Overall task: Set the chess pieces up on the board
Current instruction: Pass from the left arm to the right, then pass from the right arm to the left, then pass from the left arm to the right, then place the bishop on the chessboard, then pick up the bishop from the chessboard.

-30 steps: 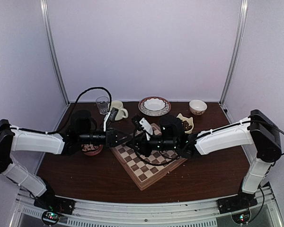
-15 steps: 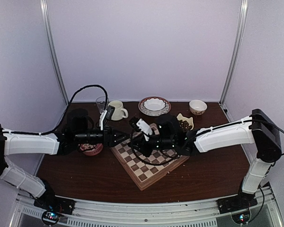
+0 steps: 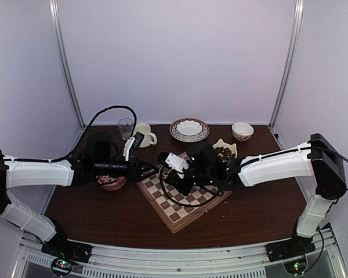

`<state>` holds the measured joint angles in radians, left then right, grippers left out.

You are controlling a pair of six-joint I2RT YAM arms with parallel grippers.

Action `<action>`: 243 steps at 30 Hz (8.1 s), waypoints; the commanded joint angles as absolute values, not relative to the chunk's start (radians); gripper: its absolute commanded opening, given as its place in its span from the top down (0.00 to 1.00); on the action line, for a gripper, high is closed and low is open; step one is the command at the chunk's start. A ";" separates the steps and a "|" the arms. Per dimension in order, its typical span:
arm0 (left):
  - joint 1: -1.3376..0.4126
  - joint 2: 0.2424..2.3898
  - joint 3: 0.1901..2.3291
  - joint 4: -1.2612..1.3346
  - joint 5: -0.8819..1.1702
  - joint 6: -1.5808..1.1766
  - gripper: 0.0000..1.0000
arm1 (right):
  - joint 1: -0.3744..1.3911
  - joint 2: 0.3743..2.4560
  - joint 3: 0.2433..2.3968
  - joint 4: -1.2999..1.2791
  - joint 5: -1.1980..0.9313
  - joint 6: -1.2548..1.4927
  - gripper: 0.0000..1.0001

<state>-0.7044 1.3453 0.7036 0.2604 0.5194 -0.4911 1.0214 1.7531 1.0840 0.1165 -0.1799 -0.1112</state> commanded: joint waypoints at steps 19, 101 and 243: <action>-0.745 1.499 0.798 0.285 0.599 -0.534 0.53 | 1.072 1.713 1.115 0.127 -0.137 -0.141 0.95; -0.691 1.515 0.634 1.223 0.874 -1.164 0.93 | 0.979 1.604 0.823 0.946 -0.554 0.554 0.48; -0.667 1.112 0.638 0.093 0.049 -0.390 0.38 | 0.857 1.571 0.954 -0.241 -0.037 0.136 0.59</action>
<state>-0.6731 1.1065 0.5991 0.0780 0.0479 -0.4088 0.8635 1.5517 0.9318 -0.2352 -0.0109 0.1349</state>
